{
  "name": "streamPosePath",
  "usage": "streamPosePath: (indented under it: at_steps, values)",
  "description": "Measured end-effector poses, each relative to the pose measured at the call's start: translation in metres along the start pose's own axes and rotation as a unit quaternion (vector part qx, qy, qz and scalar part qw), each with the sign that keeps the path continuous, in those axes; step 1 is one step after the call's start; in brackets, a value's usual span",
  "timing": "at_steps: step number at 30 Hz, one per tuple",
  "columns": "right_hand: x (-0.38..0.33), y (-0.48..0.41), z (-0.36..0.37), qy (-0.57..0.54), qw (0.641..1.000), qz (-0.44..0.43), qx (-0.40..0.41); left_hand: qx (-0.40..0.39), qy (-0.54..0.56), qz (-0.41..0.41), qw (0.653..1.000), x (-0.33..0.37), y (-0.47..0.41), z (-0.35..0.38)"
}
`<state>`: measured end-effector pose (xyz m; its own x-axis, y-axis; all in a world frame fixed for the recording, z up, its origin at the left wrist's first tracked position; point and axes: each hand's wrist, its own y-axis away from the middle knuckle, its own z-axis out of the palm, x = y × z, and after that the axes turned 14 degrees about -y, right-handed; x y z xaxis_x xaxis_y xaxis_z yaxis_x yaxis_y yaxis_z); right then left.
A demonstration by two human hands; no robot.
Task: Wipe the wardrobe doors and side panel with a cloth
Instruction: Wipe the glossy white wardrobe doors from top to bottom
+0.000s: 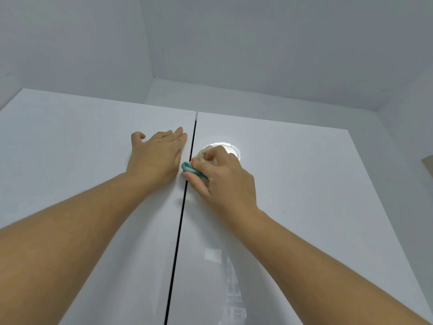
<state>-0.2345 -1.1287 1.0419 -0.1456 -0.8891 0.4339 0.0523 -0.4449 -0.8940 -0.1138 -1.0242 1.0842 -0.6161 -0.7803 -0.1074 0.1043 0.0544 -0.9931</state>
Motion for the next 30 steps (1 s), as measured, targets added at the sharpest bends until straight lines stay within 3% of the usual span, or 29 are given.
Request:
streamPosePath:
  at_steps: [7, 22, 30]
  values:
    - [0.011, 0.000, -0.009, -0.057, 0.995, 0.005, -0.078, -0.016, -0.003, 0.004, 1.000, -0.002, -0.001, -0.003]
    - [0.026, 0.001, -0.014, -0.023, 1.000, -0.002, -0.016, -0.037, 0.044, -0.099, 0.993, 0.037, 0.029, 0.005]
    - [0.069, 0.016, -0.070, 0.011, 0.997, 0.076, -0.023, -0.046, 0.056, -0.115, 0.991, 0.054, 0.051, 0.001]
